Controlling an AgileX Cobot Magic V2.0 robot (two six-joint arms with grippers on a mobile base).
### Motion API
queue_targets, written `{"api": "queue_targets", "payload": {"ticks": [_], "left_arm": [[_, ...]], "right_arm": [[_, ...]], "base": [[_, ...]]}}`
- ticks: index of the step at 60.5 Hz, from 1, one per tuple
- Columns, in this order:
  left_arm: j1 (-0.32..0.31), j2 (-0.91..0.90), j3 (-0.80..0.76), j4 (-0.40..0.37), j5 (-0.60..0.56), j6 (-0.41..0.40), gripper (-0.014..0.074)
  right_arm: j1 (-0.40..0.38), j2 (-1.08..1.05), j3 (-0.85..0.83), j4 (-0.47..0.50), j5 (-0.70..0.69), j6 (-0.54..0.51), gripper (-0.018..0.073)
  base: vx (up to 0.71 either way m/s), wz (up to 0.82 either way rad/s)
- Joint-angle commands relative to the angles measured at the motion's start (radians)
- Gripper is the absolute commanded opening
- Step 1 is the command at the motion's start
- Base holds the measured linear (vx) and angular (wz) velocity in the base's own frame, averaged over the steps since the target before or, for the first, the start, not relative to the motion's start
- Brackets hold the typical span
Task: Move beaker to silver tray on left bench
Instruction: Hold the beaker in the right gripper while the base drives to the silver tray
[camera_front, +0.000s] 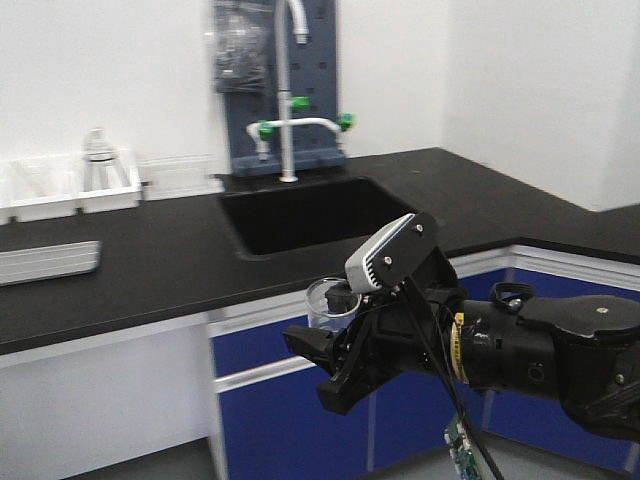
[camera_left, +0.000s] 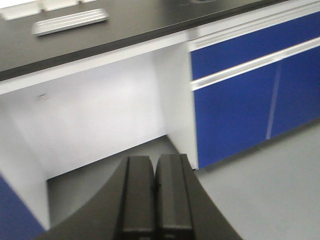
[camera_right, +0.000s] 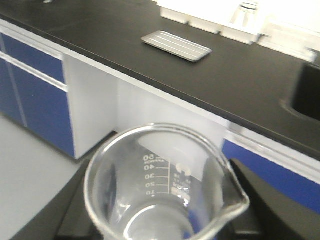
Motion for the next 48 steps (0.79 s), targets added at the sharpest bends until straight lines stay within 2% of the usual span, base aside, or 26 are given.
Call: {"api": "queue_targets", "payload": {"ticks": [1,23,48], "left_arm": [[-0.005,-0.007,0.020,-0.003,-0.081,-0.002,0.0001],[-0.005,-0.007,0.020,-0.003,-0.081,-0.002,0.0001],[-0.005,-0.007,0.020,-0.003,-0.081,-0.002,0.0001]], "right_arm": [[-0.003,-0.039,-0.029,0.029,0.002,0.002,-0.0011],[-0.003,-0.039,-0.029,0.029,0.002,0.002,-0.0011],[-0.003,-0.039,-0.029,0.029,0.002,0.002,-0.0011]], "base": [[0.06,0.65],[0.10,0.57],[0.19,0.37]]}}
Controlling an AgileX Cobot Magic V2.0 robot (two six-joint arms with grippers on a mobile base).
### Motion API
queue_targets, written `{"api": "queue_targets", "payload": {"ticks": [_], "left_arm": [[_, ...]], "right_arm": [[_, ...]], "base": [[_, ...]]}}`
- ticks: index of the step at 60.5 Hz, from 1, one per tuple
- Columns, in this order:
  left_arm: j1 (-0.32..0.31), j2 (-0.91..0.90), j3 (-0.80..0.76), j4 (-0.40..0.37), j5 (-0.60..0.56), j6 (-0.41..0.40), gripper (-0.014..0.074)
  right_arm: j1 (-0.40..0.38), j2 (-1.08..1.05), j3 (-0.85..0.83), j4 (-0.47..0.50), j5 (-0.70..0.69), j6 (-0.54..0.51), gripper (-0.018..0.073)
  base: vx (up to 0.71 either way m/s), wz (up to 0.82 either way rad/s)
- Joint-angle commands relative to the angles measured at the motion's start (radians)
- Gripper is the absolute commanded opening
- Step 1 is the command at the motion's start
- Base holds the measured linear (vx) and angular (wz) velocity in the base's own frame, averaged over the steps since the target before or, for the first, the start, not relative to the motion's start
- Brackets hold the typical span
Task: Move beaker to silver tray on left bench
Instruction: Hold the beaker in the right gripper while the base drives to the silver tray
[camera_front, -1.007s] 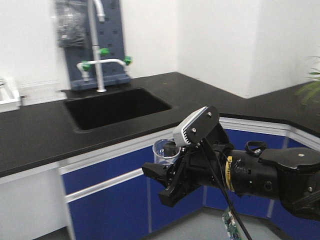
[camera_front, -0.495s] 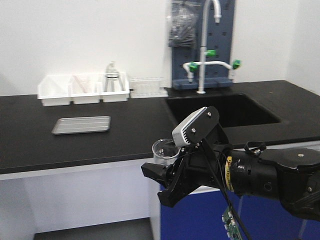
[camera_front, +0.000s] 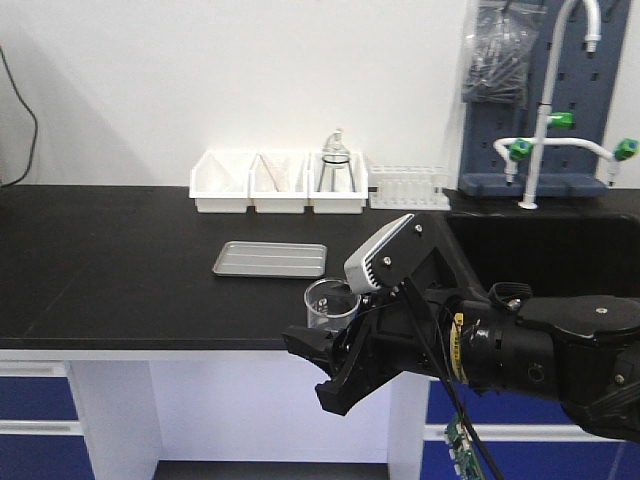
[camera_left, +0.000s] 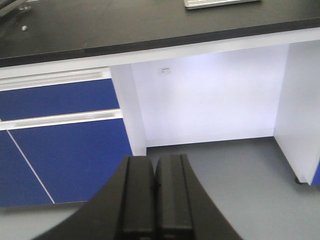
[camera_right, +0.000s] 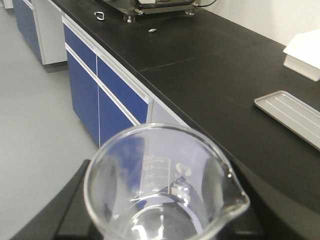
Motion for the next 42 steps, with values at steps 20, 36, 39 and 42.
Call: {"api": "queue_targets", "payload": {"ticks": [20,36,39,42], "left_arm": [[-0.005,-0.007,0.020,-0.003,-0.081,-0.002,0.0001],[-0.005,-0.007,0.020,-0.003,-0.081,-0.002,0.0001],[-0.005,-0.007,0.020,-0.003,-0.081,-0.002,0.0001],[-0.005,-0.007,0.020,-0.003,-0.081,-0.002,0.0001]], "right_arm": [[-0.003,-0.039,-0.029,0.029,0.003,0.002,-0.0011],[-0.003,-0.039,-0.029,0.029,0.003,0.002,-0.0011],[-0.003,-0.039,-0.029,0.029,0.003,0.002,-0.0011],[-0.003,-0.039,-0.029,0.029,0.003,0.002,-0.0011]], "base": [[0.27,0.19],[0.32,0.11],[0.33,0.08],[0.33,0.07]]}}
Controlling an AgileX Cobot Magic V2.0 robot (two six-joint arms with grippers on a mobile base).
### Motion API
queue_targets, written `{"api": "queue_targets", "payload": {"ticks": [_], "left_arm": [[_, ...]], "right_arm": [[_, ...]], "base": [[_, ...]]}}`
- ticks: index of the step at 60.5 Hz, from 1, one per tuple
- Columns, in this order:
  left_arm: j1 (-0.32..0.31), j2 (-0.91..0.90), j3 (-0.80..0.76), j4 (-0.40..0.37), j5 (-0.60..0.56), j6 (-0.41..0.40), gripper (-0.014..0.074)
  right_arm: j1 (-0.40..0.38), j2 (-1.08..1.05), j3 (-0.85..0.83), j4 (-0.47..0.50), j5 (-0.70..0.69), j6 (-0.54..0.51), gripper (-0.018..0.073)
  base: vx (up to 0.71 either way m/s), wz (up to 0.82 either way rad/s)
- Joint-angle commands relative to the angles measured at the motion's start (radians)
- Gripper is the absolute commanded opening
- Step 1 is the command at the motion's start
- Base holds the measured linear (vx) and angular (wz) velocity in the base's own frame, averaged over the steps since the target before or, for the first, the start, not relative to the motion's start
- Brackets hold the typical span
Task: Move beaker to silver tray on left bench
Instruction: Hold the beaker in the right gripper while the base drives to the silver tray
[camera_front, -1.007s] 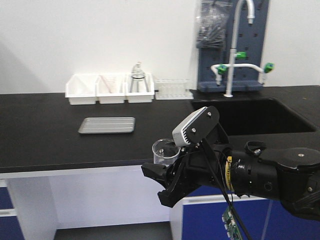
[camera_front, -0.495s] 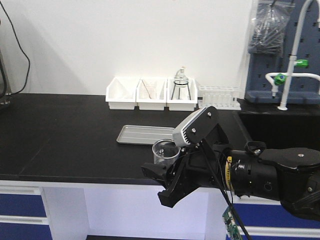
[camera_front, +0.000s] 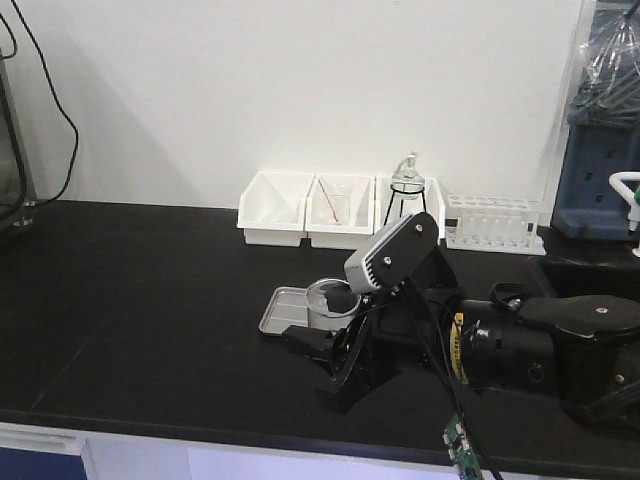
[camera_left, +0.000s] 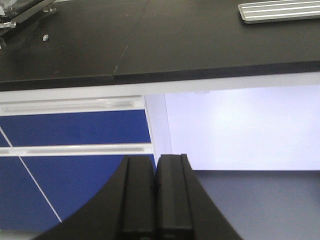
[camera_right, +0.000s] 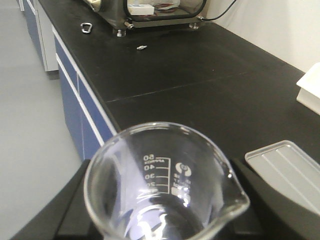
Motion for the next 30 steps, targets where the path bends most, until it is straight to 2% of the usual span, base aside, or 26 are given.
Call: {"api": "queue_targets", "payload": {"ticks": [1,30], "left_arm": [[-0.005,-0.007,0.020,-0.003,-0.081,-0.002,0.0001],[-0.005,-0.007,0.020,-0.003,-0.081,-0.002,0.0001]], "right_arm": [[-0.003,-0.039,-0.029,0.029,0.003,0.002,-0.0011],[-0.003,-0.039,-0.029,0.029,0.003,0.002,-0.0011]], "base": [[0.33,0.06],[0.32,-0.03]]}}
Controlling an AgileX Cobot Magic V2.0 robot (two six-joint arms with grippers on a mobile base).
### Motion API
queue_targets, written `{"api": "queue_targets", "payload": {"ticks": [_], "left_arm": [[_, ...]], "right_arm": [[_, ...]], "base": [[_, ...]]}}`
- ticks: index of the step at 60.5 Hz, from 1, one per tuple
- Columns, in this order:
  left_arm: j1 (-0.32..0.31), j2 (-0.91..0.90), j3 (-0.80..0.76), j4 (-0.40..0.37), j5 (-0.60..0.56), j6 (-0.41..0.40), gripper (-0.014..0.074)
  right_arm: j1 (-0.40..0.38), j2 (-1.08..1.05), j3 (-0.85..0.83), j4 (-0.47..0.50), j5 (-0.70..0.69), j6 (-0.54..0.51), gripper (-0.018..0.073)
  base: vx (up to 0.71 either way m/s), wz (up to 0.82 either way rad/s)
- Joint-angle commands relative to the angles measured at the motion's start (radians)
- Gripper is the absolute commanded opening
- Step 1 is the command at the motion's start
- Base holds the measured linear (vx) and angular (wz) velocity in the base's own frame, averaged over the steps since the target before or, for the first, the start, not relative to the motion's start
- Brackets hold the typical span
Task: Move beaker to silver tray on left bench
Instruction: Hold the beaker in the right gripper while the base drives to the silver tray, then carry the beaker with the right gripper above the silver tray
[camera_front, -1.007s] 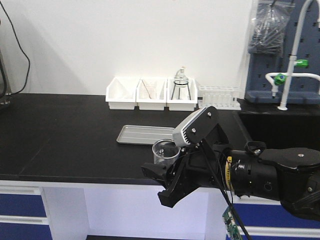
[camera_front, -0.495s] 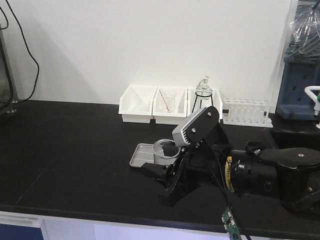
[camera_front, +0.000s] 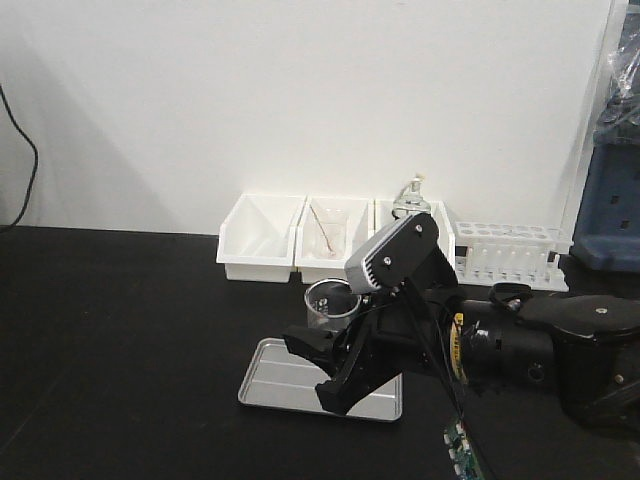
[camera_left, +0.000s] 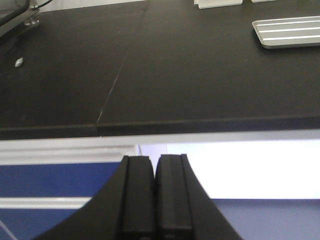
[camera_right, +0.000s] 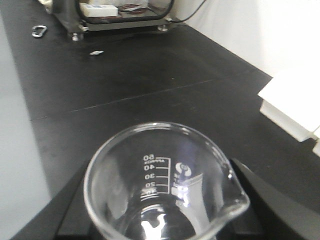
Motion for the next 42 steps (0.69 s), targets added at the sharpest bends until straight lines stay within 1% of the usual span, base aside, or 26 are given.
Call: {"api": "queue_targets", "payload": {"ticks": [1,22,42], "left_arm": [[-0.005,-0.007,0.020,-0.003,-0.081,-0.002,0.0001],[-0.005,-0.007,0.020,-0.003,-0.081,-0.002,0.0001],[-0.005,-0.007,0.020,-0.003,-0.081,-0.002,0.0001]], "right_arm": [[-0.003,-0.039,-0.029,0.029,0.003,0.002,-0.0011],[-0.003,-0.039,-0.029,0.029,0.003,0.002,-0.0011],[-0.003,-0.039,-0.029,0.029,0.003,0.002,-0.0011]], "base": [[0.28,-0.11],[0.23,-0.15],[0.14,-0.14]]}}
